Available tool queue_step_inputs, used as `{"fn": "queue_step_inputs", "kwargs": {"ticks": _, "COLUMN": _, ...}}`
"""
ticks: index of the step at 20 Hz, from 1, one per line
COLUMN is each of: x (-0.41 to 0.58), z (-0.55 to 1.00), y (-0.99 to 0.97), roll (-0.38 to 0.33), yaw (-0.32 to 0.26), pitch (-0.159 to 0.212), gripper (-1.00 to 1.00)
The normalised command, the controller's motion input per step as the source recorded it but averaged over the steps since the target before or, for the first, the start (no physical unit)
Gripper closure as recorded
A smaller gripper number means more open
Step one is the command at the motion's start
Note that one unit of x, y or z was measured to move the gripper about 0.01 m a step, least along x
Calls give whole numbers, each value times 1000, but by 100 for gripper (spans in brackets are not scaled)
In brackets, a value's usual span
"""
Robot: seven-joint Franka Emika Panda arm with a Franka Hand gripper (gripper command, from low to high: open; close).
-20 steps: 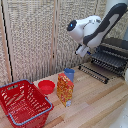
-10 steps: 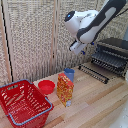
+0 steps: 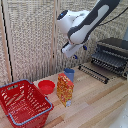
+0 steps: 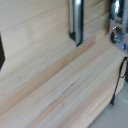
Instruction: Extend the gripper towards the oven tray handle. Grasp the handle and carefully pull the tray out of the oven. Move the gripper above the red bowl. Grab the red bowl gently. Lift the bowl and place it onto the oven tray.
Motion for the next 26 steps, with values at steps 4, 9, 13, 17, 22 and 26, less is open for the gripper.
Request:
{"fn": "queue_step_inputs", "kwargs": {"ticks": 4, "x": 113, "z": -1, "y": 739, "roll": 149, "yaw": -86, "pitch": 48, "gripper": -100}}
{"fn": "queue_step_inputs", "kwargs": {"ticks": 9, "x": 131, "z": -114, "y": 860, "roll": 61, "yaw": -74, "pitch": 2, "gripper": -100}}
{"fn": "queue_step_inputs", "kwargs": {"ticks": 13, "x": 206, "z": -205, "y": 898, "roll": 14, "yaw": -69, "pitch": -8, "gripper": -100}}
{"fn": "queue_step_inputs", "kwargs": {"ticks": 17, "x": 422, "z": -185, "y": 435, "roll": 20, "yaw": -58, "pitch": -6, "gripper": -100}}
{"fn": "queue_step_inputs", "kwargs": {"ticks": 22, "x": 558, "z": -98, "y": -150, "roll": 41, "yaw": -43, "pitch": -22, "gripper": -100}}
{"fn": "queue_step_inputs", "kwargs": {"ticks": 26, "x": 446, "z": -96, "y": -101, "roll": 63, "yaw": 0, "pitch": -23, "gripper": -100}}
